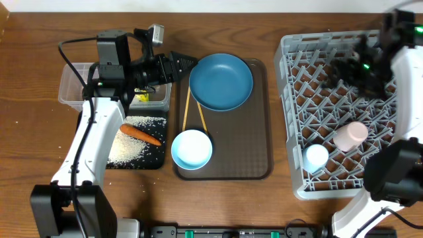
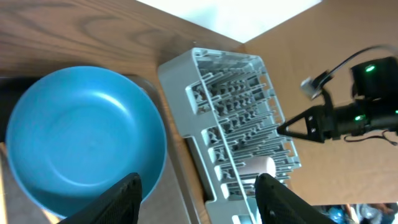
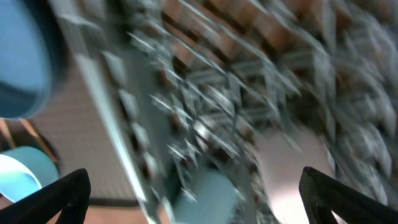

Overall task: Sort waste into correct bins and load items into the dishwasher rack
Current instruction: 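Move both grippers to opposite edges of the blue plate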

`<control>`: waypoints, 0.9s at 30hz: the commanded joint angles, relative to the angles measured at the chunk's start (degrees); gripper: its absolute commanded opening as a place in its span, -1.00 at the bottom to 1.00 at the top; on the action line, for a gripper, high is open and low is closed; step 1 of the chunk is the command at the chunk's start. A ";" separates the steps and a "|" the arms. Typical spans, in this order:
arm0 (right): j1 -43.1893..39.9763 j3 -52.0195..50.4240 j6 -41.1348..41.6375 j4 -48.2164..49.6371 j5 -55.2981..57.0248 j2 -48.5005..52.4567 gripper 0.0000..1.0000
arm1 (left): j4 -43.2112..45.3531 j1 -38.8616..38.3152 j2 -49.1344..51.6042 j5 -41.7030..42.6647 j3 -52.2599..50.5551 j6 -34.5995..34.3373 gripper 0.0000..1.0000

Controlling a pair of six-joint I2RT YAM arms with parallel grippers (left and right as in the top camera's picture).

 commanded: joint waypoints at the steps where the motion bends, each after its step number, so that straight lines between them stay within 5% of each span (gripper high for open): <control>1: 6.54 0.20 -1.27 5.14 -4.55 -0.24 0.99 | -1.01 0.15 0.07 -2.21 -0.33 2.69 0.19; 12: 22.69 -0.72 -1.22 22.51 -4.94 -0.22 0.99 | -8.70 -2.93 0.07 -29.16 -0.33 2.67 0.20; 21: 28.59 -5.75 1.09 34.64 7.21 -0.13 0.97 | -9.27 -10.71 0.92 -49.88 -0.33 2.64 0.22; 27: 29.31 -12.85 1.11 44.28 9.16 -0.11 0.97 | -8.15 -12.52 3.72 -52.76 -0.33 2.62 0.29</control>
